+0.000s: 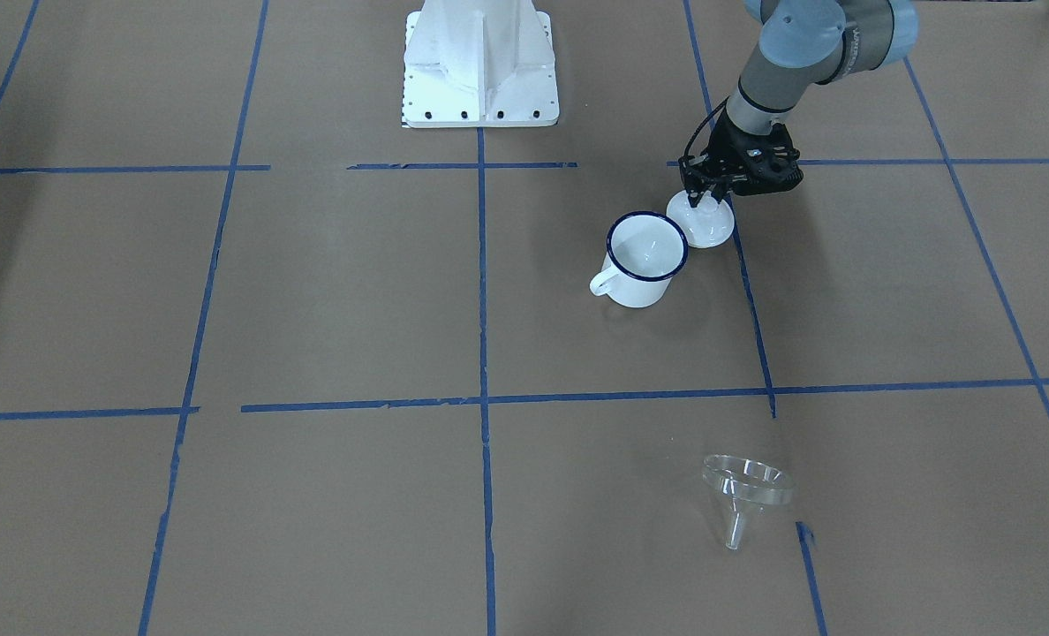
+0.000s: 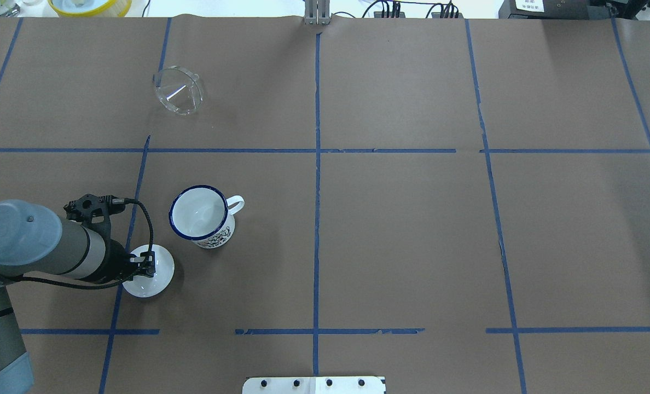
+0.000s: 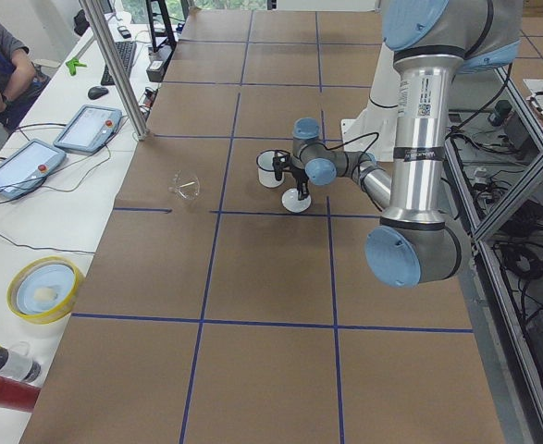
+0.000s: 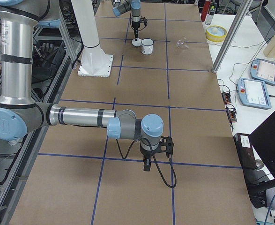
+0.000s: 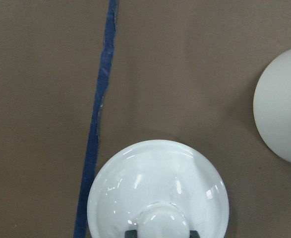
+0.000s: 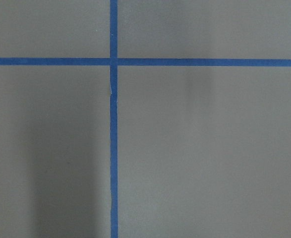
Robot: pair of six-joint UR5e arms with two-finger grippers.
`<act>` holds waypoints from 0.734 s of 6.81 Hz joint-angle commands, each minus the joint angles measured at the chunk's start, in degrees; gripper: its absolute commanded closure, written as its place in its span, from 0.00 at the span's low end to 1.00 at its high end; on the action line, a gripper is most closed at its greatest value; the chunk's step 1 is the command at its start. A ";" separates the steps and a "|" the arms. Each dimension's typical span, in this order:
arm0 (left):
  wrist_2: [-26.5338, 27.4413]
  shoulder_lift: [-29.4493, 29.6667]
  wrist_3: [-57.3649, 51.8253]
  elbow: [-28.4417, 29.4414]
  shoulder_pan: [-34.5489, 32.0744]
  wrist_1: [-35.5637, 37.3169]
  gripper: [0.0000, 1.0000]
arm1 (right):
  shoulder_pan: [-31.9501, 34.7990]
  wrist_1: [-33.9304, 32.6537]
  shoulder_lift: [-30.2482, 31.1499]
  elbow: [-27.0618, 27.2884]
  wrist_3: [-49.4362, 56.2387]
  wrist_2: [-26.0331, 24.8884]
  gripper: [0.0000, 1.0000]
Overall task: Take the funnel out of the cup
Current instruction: 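Lower the left gripper and grasp the knob of the white lid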
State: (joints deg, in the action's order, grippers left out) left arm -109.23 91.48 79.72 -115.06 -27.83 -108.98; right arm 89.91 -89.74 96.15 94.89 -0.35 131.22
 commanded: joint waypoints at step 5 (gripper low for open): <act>0.07 0.71 -0.09 0.10 -0.74 0.00 0.46 | 0.00 0.00 0.00 0.03 0.00 0.00 0.00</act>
State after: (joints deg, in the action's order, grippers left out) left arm -109.23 91.90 79.63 -114.92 -28.53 -108.99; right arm 89.91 -89.74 96.15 94.92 -0.35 131.22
